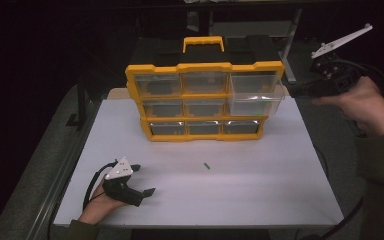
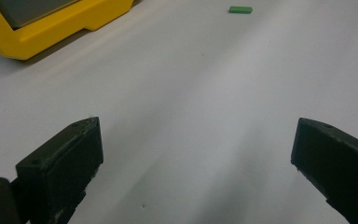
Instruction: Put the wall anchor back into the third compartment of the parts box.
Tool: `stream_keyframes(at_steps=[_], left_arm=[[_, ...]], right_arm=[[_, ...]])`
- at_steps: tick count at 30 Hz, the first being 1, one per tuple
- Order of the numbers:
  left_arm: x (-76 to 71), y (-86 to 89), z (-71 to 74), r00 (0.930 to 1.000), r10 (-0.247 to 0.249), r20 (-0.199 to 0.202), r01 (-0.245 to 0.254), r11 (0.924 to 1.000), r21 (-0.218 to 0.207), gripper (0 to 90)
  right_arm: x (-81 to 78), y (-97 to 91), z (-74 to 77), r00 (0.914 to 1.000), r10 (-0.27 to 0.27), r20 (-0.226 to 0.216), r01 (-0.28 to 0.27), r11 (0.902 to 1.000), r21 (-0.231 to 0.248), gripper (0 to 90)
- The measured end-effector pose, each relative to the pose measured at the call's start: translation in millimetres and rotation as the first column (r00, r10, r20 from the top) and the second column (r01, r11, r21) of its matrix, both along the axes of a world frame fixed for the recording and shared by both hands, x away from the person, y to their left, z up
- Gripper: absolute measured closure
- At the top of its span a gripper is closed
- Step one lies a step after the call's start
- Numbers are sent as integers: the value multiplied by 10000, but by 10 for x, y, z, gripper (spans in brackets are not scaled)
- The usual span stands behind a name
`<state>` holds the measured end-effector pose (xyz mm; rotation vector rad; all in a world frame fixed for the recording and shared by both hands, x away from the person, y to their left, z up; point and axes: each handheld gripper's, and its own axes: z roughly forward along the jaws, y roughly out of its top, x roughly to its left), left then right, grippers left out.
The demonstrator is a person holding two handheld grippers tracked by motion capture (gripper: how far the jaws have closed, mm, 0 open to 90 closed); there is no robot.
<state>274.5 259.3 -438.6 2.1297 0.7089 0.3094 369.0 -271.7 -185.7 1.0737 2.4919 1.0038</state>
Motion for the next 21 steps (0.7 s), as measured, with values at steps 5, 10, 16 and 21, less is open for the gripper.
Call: stream_keyframes(at_steps=[5,10,16,21], left_arm=[[2,-3,-4,10000,-9,1,9,10000,6,23],[5,-5,-3,10000,-48,29,48,10000,79,23],[6,-5,-5,10000,-46,19,46,9999,98,23],[5,-4,-5,10000,-57,29,57,9999,92,23]], right_arm=[[-28,-31,-213,9999,3,-163,-3,10000,1,879],[-46,-69,-435,9992,-55,-407,60,9999,121,837],[-58,-72,-689,9982,18,-593,-8,9999,165,714],[-90,-35,-875,9995,120,-280,-118,9999,55,605]])
